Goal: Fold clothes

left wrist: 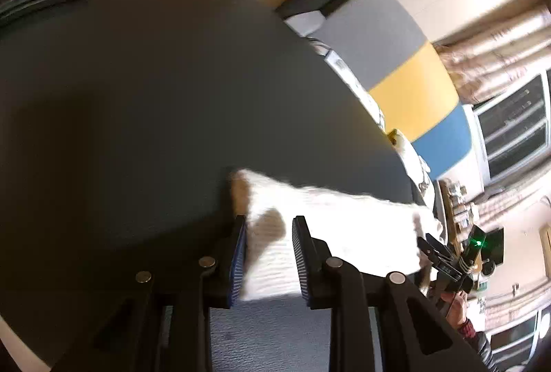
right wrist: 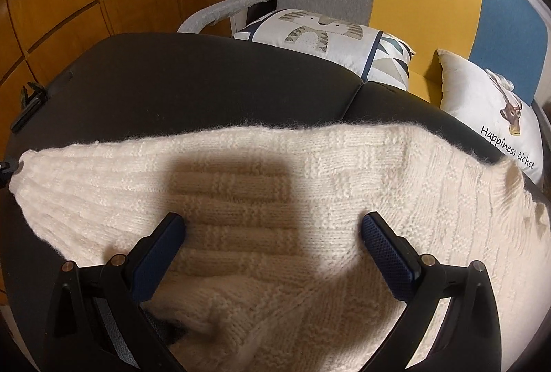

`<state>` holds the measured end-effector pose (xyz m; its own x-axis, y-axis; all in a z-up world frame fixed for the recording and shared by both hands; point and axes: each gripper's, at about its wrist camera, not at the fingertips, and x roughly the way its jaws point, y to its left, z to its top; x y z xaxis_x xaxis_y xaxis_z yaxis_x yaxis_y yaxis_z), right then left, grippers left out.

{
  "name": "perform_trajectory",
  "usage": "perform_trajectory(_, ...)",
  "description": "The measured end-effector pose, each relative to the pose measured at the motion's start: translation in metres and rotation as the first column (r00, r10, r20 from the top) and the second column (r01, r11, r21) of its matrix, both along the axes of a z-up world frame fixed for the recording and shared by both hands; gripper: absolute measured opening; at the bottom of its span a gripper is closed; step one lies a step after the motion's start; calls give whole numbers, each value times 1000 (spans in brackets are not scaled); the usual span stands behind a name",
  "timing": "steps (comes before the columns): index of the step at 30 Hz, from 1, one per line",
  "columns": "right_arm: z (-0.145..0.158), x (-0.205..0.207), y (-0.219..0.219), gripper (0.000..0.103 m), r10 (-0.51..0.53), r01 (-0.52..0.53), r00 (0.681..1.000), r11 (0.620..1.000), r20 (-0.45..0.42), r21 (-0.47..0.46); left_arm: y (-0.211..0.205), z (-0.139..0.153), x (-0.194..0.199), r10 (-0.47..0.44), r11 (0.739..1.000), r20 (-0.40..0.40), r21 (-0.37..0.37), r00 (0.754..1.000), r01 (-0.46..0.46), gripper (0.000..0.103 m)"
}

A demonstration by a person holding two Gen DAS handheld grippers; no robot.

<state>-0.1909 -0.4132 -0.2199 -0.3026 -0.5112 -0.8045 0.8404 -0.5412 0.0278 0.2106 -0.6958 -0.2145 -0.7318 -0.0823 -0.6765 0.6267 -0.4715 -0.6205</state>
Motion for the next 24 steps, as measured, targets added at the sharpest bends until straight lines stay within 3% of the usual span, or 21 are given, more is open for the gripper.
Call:
perform_trajectory(3,0,0,-1,103,0,0,1000,1000,-3,1,11,15,-10,-37,993,44,-113,998,42,3)
perform_trajectory(7,0,2,-1,103,0,0,1000,1000,-8,3,21,32,-22,-5,957,160,-285,987,51,2)
perform_trajectory(10,0,2,-1,103,1,-1,1000,1000,-12,3,46,49,-20,7,899,194,-432,981,79,2)
perform_trajectory(13,0,2,0,103,2,-2,1000,1000,-13,2,77,65,-24,-8,812,224,-567,975,137,2)
perform_trajectory(16,0,2,1,103,3,-3,1000,1000,-10,-3,102,71,-31,-58,743,260,-634,964,216,3)
perform_trajectory(19,0,1,1,103,3,-3,1000,1000,-12,-4,107,54,-38,-62,743,355,-607,933,281,3)
perform_trajectory(22,0,1,1,103,3,-3,1000,1000,-12,-7,77,29,-36,28,830,413,-517,910,209,3)
perform_trajectory(24,-1,0,2,103,2,-2,1000,1000,-11,-8,57,22,-26,67,881,387,-455,920,127,5)
